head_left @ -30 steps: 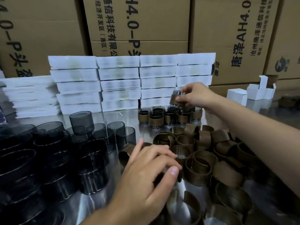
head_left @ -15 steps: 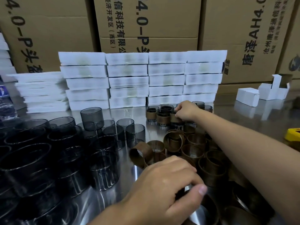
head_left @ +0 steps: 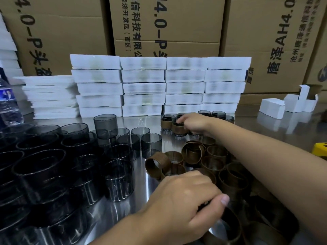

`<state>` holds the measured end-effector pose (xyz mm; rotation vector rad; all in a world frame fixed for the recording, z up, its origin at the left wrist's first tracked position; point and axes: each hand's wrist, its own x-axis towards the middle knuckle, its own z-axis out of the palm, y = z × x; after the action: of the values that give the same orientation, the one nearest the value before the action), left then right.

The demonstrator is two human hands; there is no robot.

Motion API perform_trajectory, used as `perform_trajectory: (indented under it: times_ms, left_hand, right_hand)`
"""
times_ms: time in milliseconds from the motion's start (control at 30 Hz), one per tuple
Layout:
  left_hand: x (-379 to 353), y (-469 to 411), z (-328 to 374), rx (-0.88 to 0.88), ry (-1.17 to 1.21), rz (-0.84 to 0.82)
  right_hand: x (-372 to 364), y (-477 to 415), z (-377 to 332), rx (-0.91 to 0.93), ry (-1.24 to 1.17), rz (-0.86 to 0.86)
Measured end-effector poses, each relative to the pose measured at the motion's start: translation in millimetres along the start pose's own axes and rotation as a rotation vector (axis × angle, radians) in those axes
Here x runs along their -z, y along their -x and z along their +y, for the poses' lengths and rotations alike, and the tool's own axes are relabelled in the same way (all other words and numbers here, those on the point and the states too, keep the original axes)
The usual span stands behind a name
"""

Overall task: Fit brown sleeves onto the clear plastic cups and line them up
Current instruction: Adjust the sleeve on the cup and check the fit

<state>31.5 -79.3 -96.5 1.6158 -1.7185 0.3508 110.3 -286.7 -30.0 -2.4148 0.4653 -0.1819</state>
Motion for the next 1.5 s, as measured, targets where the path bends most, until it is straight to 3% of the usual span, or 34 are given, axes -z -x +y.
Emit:
perform_trajectory:
  times_ms: [100, 233, 367, 500, 767, 900, 967, 1067, 1200, 1267, 1367, 1500]
  left_hand:
    - [-0.2, -0.1, -1.9, -0.013, -0.045, 0.021]
    - [0.8, -0.5, -4.5, -0.002, -0.022, 0.060]
    - [0.0, -0.8, -7.6, -0.013, -0.009, 0.102]
    - [0.2, -1.0, -8.4, -0.029, -0.031, 0.151]
    - [-1.0, -0.8, -8.5, -0.010, -0.039, 0.170]
    - [-0.6, -1.3, -9.7, 0.056, -0.032, 0.222]
    - [-0.2, -2.0, -11.5, 0.102, -0.013, 0.252]
    - [0.2, -2.8, -13.2, 0.206, 0.074, 0.291]
    - [-4.0, -5.5, -21.8, 0.422, 0.360, 0.388]
    - [-6.4, -7.2, -27.0, 0.463, 0.477, 0.474]
    - [-3.7, -8.7, -31.4, 0.478, 0.646, 0.556]
    - [0.9, -9.1, -32.4, 0.486, 0.815, 0.495]
  right_hand:
    - [-12.7, 10.5, -32.8, 0.121, -0.044, -0.084]
    - [-31.2, 23.8, -54.5, 0.299, 0.353, -0.247]
    - [-50.4, 25.6, -47.5, 0.362, 0.564, -0.178]
    - [-56.3, 22.7, -38.2, 0.386, 0.549, -0.121]
    - [-27.8, 38.2, -27.7, 0.331, 0.273, 0.077]
    - [-4.9, 62.2, -14.6, 0.284, -0.030, 0.241]
    - [2.8, 75.7, -6.8, 0.265, -0.307, 0.254]
    - [11.2, 96.3, 5.1, 0.271, -0.751, 0.160]
    - [16.1, 111.0, 17.7, 0.278, -1.000, 0.117]
    - [16.7, 115.6, 18.1, 0.276, -1.047, 0.050]
    - [17.8, 123.5, 18.2, 0.276, -1.089, -0.185]
    - [16.1, 130.6, 22.3, 0.314, -0.979, -0.383]
